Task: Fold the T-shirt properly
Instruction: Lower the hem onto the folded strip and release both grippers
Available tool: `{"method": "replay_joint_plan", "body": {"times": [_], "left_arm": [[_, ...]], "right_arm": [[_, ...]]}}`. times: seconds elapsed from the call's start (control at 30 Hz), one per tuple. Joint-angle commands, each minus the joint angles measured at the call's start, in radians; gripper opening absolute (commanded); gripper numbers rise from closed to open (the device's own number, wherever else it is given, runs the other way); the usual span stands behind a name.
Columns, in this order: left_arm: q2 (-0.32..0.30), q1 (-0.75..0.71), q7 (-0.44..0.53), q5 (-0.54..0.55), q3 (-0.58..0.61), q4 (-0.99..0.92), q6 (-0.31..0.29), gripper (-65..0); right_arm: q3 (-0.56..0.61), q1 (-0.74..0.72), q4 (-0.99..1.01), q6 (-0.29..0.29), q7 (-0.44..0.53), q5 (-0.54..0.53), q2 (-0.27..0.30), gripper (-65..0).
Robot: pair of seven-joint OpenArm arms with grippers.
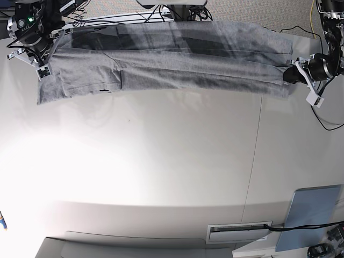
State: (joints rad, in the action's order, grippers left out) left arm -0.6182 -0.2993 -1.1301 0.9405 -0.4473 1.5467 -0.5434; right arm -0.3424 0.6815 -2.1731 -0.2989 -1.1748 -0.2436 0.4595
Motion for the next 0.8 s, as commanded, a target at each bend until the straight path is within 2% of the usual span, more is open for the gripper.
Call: {"method": "replay_joint_plan", "body": {"times": [0.0, 0.07, 0.2, 0.27, 0.33, 0.43, 0.63, 0.67, 0.77], "left_arm": [[-0.027, 0.002, -0.003, -0.008, -0.014, 0.014, 0.008, -65.0], [-0.027, -0.001, -0.003, -0.014, -0.014, 0.014, 0.007, -65.0], [-0.023, -0.003, -0.003, -0.014, -0.014, 0.014, 0.007, -65.0], [-0.021, -0.003, -0.003, -0.014, -0.014, 0.014, 0.007, -65.0], [-0.022, -0.003, -0.004, -0.014, -0.014, 0.014, 0.007, -65.0], [-0.022, -0.003, -0.004, -0.028, -0.014, 0.014, 0.007, -65.0], [-0.022, -0.006, -0.007, -0.032, -0.014, 0.014, 0.006, -65.0], [-0.022, -0.006, -0.007, -0.032, -0.014, 0.014, 0.006, -63.1], [-0.022, -0.006, -0.007, -0.031, -0.014, 0.014, 0.006, -45.8]], "right_arm": [[-0.013, 0.003, -0.013, 0.011, -0.003, 0.036, 0.014, -65.0], [-0.013, 0.003, -0.013, 0.000, 0.002, 0.059, 0.014, -65.0], [-0.013, 0.003, -0.013, -0.072, 0.013, 0.061, 0.014, -65.0], [-0.013, 0.003, -0.013, -0.082, 0.020, 0.061, 0.014, -64.2], [-0.013, 0.003, -0.013, -0.113, 0.029, 0.061, 0.014, -53.5], [-0.013, 0.003, -0.013, -0.116, 0.034, 0.061, 0.014, -39.9], [-0.013, 0.003, -0.013, -0.091, 0.034, 0.058, 0.014, -38.7], [-0.013, 0.003, -0.013, -0.079, 0.034, 0.058, 0.014, -38.7], [-0.013, 0.003, -0.013, -0.059, 0.042, 0.058, 0.014, -38.7]]}}
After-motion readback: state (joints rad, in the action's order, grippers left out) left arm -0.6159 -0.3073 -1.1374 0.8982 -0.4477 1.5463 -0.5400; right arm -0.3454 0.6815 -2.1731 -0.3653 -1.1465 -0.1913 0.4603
